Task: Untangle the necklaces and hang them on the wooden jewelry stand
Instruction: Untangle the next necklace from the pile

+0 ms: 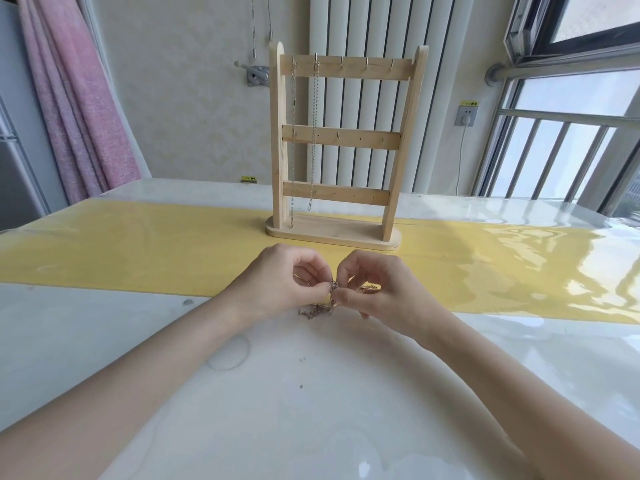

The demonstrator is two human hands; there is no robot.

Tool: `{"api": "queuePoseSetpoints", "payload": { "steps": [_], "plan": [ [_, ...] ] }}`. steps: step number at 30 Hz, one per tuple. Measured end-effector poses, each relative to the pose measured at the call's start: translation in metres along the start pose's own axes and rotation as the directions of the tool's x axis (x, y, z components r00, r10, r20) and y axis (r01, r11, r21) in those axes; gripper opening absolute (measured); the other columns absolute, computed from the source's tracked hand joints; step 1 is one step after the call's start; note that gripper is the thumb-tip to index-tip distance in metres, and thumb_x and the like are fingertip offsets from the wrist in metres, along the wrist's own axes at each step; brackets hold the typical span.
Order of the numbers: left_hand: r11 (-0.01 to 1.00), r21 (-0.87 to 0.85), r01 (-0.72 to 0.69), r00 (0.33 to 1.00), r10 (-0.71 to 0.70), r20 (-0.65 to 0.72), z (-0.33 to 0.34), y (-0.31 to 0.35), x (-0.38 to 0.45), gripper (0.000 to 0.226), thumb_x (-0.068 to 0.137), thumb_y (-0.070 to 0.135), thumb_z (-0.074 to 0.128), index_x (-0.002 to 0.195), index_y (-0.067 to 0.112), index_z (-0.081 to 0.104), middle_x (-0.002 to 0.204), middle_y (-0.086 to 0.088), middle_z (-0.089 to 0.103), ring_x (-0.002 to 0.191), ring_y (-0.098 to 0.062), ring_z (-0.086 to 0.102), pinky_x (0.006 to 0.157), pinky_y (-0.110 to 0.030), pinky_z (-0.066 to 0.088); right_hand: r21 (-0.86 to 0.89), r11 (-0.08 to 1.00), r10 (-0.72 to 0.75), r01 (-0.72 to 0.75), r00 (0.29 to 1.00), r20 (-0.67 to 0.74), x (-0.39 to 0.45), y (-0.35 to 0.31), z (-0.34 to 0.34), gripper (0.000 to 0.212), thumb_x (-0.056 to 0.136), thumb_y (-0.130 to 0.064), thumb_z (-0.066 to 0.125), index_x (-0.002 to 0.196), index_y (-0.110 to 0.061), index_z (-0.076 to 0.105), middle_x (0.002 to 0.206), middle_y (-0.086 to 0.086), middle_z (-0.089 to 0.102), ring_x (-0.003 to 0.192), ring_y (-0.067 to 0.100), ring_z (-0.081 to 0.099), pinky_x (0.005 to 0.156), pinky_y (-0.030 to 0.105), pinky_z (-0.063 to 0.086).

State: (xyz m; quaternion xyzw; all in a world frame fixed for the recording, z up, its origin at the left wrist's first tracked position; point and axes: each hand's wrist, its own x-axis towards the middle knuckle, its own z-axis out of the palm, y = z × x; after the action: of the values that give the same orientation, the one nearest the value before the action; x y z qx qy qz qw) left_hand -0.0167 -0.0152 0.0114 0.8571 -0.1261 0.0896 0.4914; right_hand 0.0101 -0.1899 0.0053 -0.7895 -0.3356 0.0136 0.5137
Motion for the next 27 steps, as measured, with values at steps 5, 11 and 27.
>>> {"api": "queuePoseSetpoints", "payload": {
  "steps": [5, 11, 27],
  "plan": [
    [0.968, 0.221, -0.117, 0.993, 0.115, 0.023, 0.001, -0.002, -0.003, 0.014, 0.075, 0.002, 0.067, 0.073, 0.016, 0.065, 0.071, 0.002, 0.068, 0.062, -0.004, 0.059, 0.072, -0.027, 0.054, -0.031, 0.999, -0.009, 0.01, 0.999, 0.031, 0.0, 0.001, 0.001, 0.017, 0.082, 0.001, 0.069, 0.073, -0.013, 0.062, 0.069, -0.009, 0.061, 0.064, 0.007, 0.055, 0.056, 0.029, 0.05],
    [0.979, 0.127, -0.158, 0.984, 0.167, -0.065, 0.003, -0.002, -0.003, 0.014, 0.076, 0.001, 0.065, 0.071, 0.01, 0.057, 0.078, 0.001, 0.065, 0.072, -0.003, 0.057, 0.069, -0.021, 0.053, 0.18, 0.983, 0.027, -0.025, 1.0, -0.006, 0.0, -0.004, 0.002, 0.013, 0.088, 0.0, 0.062, 0.08, -0.01, 0.061, 0.079, -0.003, 0.062, 0.074, 0.014, 0.059, 0.069, 0.024, 0.049],
    [0.998, -0.068, 0.012, 0.997, -0.017, -0.073, 0.008, -0.003, 0.001, 0.023, 0.081, 0.002, 0.065, 0.069, 0.017, 0.052, 0.068, 0.011, 0.062, 0.067, -0.005, 0.061, 0.051, -0.013, 0.04, 0.072, 0.991, 0.113, -0.111, 0.993, -0.03, 0.001, -0.002, 0.006, 0.018, 0.087, 0.003, 0.059, 0.08, -0.013, 0.063, 0.07, -0.003, 0.065, 0.064, 0.011, 0.052, 0.053, 0.012, 0.038]
  ]
}}
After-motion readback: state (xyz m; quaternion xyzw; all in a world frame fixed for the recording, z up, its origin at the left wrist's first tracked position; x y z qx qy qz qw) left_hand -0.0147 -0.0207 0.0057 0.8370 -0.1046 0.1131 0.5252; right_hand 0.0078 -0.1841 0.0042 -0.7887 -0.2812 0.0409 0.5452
